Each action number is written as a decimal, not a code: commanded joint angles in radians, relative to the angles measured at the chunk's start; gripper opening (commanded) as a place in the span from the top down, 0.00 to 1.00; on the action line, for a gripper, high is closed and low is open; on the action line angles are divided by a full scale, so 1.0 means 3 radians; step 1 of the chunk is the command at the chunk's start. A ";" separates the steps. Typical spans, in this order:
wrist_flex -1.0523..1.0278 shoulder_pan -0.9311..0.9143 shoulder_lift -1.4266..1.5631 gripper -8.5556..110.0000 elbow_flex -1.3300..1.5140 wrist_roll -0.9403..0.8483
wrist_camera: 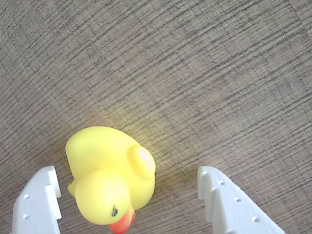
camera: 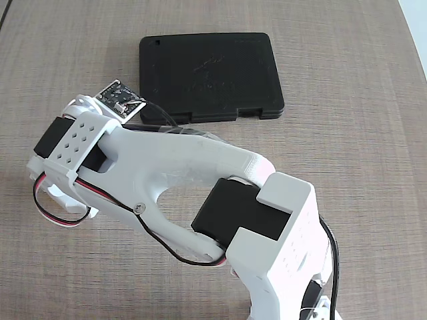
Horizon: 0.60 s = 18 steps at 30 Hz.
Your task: Grasp a duck and put it on the black surface.
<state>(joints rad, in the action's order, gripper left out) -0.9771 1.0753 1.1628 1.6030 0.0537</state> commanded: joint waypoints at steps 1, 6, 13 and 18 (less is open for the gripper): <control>0.0036 0.0036 0.0036 0.70 -0.0153 0.0020; 0.0036 0.0036 0.0036 0.79 -0.0159 0.0020; 0.0036 0.0036 -0.0015 0.91 -0.0271 0.0000; -0.0005 0.0026 -0.0010 0.92 -0.0266 0.0005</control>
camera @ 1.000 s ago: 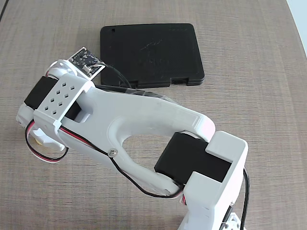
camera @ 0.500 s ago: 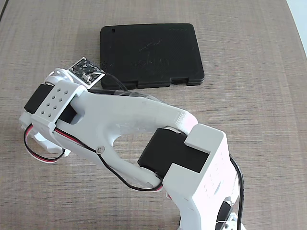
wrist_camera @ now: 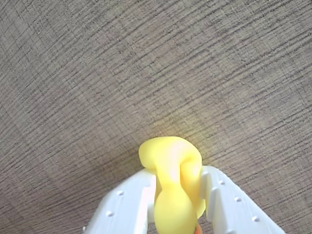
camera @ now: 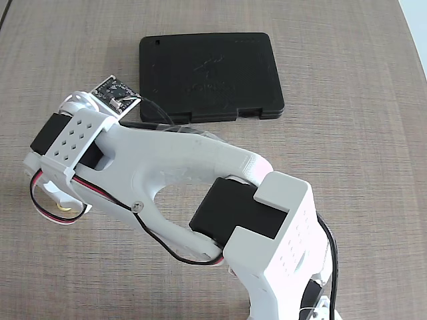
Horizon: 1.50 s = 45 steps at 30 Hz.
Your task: Grasp a duck and put it on the black surface.
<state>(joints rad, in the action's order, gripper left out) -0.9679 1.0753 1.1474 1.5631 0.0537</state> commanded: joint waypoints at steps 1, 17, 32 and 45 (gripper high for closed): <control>-0.0041 0.0015 0.0072 0.92 -0.0118 0.0010; -0.1140 -0.0430 0.1590 0.91 -0.0465 -0.0020; -0.1237 -0.2173 0.0660 0.91 -0.0859 -0.0031; -0.0552 -0.2255 -0.0056 0.91 -0.0915 -0.0026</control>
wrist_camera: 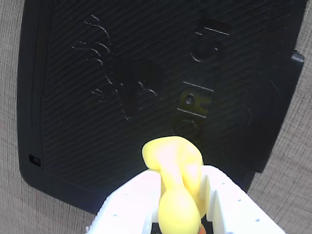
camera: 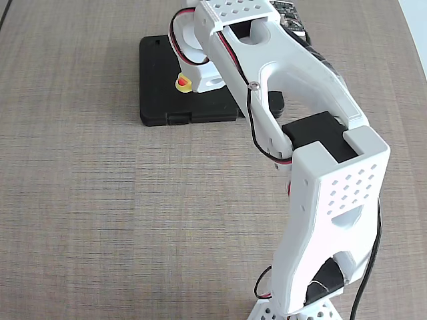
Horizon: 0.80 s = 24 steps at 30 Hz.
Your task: Grasp a duck and put it on the black surface.
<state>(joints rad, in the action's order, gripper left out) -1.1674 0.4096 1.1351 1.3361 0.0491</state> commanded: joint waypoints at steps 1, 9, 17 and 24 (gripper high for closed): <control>0.0148 -0.0041 -0.0031 0.91 -0.0159 -0.0010; 0.0358 -0.0046 -0.0061 0.91 -0.0164 -0.0015; 0.0409 -0.0143 -0.0061 0.86 -0.0164 -0.0020; 0.0409 -0.0353 -0.0020 0.68 -0.0159 -0.0015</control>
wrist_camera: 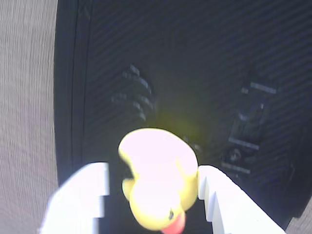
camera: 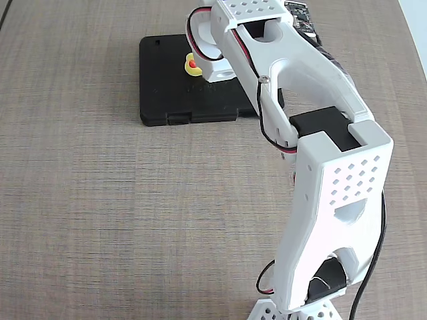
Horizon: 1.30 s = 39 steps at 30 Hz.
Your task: Grasp a duck and put it on the black surface.
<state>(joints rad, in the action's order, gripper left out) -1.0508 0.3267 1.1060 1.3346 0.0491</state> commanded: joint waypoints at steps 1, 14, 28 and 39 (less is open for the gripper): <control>0.0010 -0.0097 0.0092 0.66 -0.0153 -0.0015; -0.0440 -0.0143 0.1718 0.71 0.0210 0.0000; -0.0869 -0.0624 0.4750 0.93 0.2367 0.0026; -0.0337 -0.1089 0.6208 0.92 0.4423 -0.0010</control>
<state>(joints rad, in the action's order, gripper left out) -1.2088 0.0245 2.8348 2.5418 0.0506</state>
